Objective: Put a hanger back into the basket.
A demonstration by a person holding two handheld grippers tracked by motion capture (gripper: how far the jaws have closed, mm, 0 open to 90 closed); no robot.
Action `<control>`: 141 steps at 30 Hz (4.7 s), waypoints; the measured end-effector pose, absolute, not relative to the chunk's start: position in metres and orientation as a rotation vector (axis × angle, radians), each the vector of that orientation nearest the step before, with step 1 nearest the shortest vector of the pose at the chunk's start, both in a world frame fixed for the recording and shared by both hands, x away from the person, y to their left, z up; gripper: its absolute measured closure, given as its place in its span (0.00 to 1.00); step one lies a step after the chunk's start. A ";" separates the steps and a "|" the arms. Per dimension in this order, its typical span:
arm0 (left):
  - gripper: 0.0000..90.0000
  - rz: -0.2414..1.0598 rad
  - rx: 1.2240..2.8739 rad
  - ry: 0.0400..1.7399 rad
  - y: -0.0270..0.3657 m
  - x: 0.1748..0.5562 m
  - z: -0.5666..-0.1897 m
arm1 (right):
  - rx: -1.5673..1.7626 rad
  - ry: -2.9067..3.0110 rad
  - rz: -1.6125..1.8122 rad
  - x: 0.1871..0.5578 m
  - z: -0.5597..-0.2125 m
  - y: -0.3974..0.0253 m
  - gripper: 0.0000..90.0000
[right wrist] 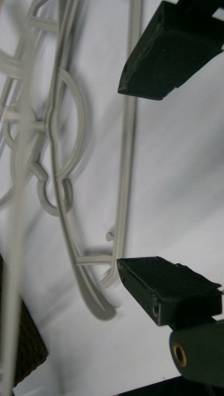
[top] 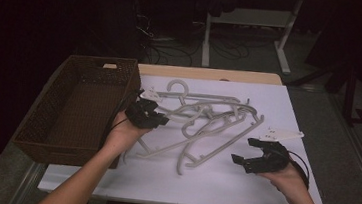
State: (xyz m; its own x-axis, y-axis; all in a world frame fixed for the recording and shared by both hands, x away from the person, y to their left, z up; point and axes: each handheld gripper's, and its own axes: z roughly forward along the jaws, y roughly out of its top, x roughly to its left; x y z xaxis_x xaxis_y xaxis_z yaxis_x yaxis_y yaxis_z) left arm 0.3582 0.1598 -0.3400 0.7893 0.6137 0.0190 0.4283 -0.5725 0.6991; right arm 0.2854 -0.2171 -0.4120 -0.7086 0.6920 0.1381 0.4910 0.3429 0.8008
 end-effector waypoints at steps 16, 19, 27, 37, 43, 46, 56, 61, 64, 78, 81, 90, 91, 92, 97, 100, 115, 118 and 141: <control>0.91 0.414 2.202 0.791 0.220 0.379 -0.277 | 1.124 2.311 1.254 0.285 -0.438 -0.221 0.01; 0.91 0.443 2.188 0.816 0.239 0.383 -0.270 | 1.130 2.301 1.252 0.286 -0.439 -0.223 0.01; 0.91 0.523 2.156 0.888 0.296 0.386 -0.263 | 1.136 2.321 1.228 0.287 -0.444 -0.222 0.01; 0.91 0.597 2.114 0.976 0.370 0.384 -0.270 | 1.169 2.299 1.228 0.289 -0.445 -0.228 0.01; 0.91 0.637 2.107 1.031 0.405 0.382 -0.278 | 1.184 2.293 1.219 0.290 -0.446 -0.229 0.01; 0.91 0.654 2.103 1.057 0.422 0.382 -0.282 | 1.195 2.290 1.216 0.290 -0.446 -0.229 0.01; 0.91 0.705 2.086 1.168 0.465 0.378 -0.294 | 1.200 2.288 1.208 0.289 -0.447 -0.230 0.01; 0.91 0.720 2.116 1.197 0.469 0.380 -0.301 | 1.199 2.290 1.205 0.290 -0.448 -0.230 0.01; 0.91 0.722 2.128 1.215 0.468 0.383 -0.306 | 1.196 2.289 1.207 0.290 -0.448 -0.229 0.01; 0.78 0.608 2.197 1.306 0.456 0.398 -0.343 | 1.193 2.289 1.207 0.289 -0.447 -0.230 0.01; 0.72 0.586 2.167 1.312 0.458 0.398 -0.343 | 1.192 2.287 1.209 0.289 -0.446 -0.230 0.01; 0.53 0.498 2.062 1.281 0.460 0.396 -0.337 | 1.193 2.287 1.212 0.290 -0.445 -0.229 0.01; 0.50 0.487 2.050 1.269 0.459 0.396 -0.336 | 1.193 2.286 1.211 0.290 -0.445 -0.228 0.01; 0.48 0.472 2.039 1.253 0.458 0.396 -0.335 | 1.195 2.287 1.211 0.291 -0.444 -0.228 0.01; 0.41 0.417 2.000 1.183 0.443 0.396 -0.326 | 1.186 2.290 1.210 0.291 -0.444 -0.227 0.01; 0.38 0.411 1.996 1.166 0.434 0.396 -0.323 | 1.182 2.292 1.211 0.291 -0.444 -0.228 0.01; 0.26 0.314 1.955 0.970 0.328 0.388 -0.300 | 1.168 2.288 1.231 0.291 -0.442 -0.233 0.01; 0.23 0.279 1.969 0.919 0.294 0.384 -0.298 | 1.158 2.299 1.232 0.292 -0.443 -0.231 0.01; 0.23 0.164 2.064 0.741 0.137 0.391 -0.351 | 1.157 2.320 1.213 0.293 -0.446 -0.229 0.01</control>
